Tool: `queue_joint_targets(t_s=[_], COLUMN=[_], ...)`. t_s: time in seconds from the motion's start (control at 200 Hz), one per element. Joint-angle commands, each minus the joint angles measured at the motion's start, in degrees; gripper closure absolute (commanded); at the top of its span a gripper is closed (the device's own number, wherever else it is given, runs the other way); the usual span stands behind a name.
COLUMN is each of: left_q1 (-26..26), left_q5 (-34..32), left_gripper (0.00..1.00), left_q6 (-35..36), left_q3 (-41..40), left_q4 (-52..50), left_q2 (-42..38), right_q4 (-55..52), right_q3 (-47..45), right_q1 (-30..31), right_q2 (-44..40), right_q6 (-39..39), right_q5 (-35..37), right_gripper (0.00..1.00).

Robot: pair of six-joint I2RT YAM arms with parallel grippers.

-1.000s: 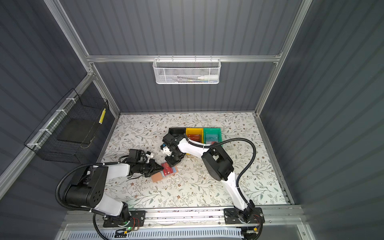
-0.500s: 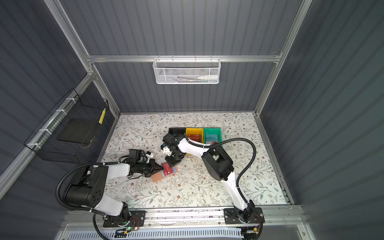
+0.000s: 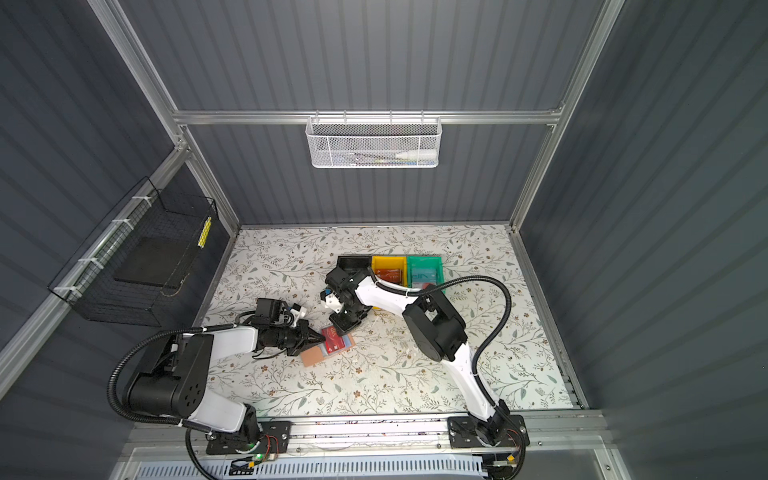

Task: Take the credit cards out of the card holder
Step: Take out the credit card from the card holder.

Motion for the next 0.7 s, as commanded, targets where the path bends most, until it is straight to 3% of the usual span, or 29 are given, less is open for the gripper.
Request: queue_joint_targets(t_s=[0.0,0.365,0.445,0.695], left_q1=[1.3,3.0,4.4,5.5], left_q5=[-1.0,-1.1,-2.8,-7.5], left_gripper=[0.99,1.0,1.0,1.0], left_q6=[2.9,5.1,7.7,6.3], left_q3=[-0.9,-1.3,-0.6,0.9], left_q4=[-5.1,-7.9,-12.2,-16.6], left_q2=[-1.3,-2.8,-4.1,-8.8], right_q4=[-1.8,-1.9,-1.9,-2.2], right_q3=[-0.6,-0.8,-0.8,-0.8], right_q1=[0.3,0.1,0.1,0.1], right_q2=[2.2,2.2,2.3,1.8], right_q6=[0.4,0.8,0.7,0.6], right_q5=[-1.0,-1.3,-1.3,-1.4], right_gripper=[0.79,0.78,0.78,0.77])
